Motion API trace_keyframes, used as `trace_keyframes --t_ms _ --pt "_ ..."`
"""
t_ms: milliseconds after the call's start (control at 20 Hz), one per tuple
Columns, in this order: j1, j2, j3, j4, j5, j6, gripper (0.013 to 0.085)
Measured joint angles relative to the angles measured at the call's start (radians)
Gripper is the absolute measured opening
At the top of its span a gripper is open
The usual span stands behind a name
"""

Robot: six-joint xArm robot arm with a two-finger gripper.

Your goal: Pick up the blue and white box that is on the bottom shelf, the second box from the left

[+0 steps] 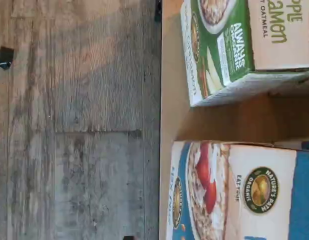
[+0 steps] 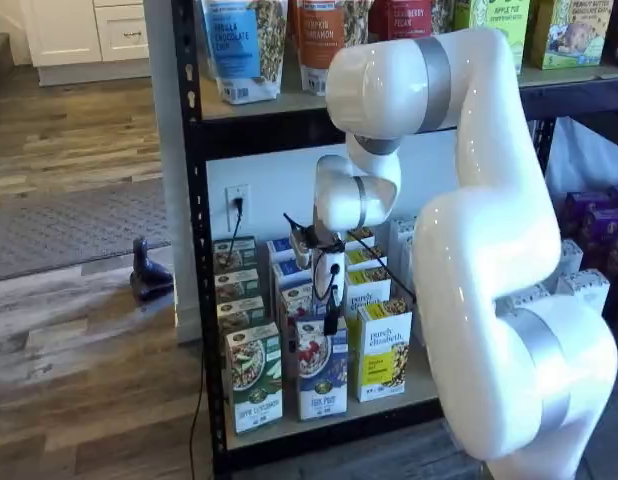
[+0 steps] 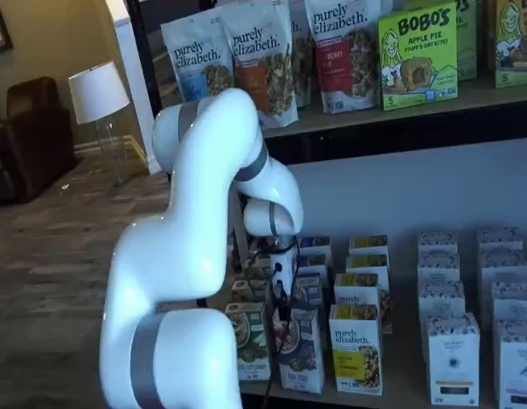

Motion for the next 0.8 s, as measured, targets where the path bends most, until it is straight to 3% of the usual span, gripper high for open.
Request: trace_keyframes --t_ms 150,450,800 --pt "0.018 0.021 -0.042 -0.008 0.061 0.025 0.085" --pt "0.045 0.063 -0.088 -0.003 0.059 0.05 0.085" --pt "0.046 0.13 -0.173 -0.021 0.068 0.066 0.085"
